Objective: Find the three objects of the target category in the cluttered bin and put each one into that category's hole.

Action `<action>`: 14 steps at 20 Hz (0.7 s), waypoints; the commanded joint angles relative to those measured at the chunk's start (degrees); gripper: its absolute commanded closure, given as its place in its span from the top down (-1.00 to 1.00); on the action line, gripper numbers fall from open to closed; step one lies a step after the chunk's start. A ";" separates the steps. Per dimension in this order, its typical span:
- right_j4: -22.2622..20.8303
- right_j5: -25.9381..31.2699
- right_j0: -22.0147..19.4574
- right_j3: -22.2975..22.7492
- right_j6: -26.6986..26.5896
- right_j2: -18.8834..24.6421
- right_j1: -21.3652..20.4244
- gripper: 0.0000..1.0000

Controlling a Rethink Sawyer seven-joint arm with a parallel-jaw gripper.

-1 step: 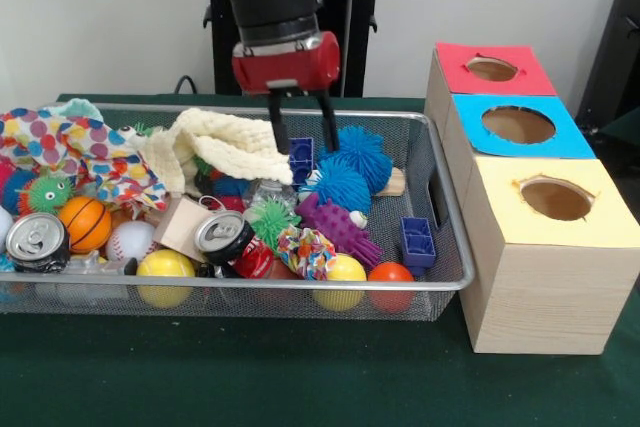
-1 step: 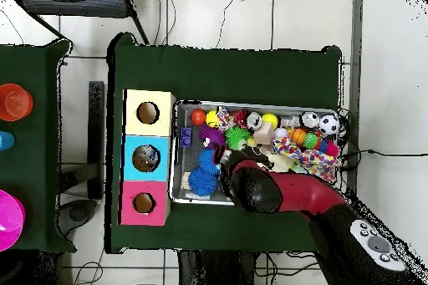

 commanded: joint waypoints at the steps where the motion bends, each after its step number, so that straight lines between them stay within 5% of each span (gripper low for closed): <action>1: -2.10 -7.08 0.21 -7.69 3.37 0.36 11.05 1.00; 5: -2.42 -8.63 1.27 -8.16 3.50 -1.33 11.24 1.00; 9: -3.12 -7.03 9.49 -11.33 2.68 -11.45 8.14 1.00; 14: -2.41 -5.10 10.02 -11.21 1.63 -12.11 6.48 1.00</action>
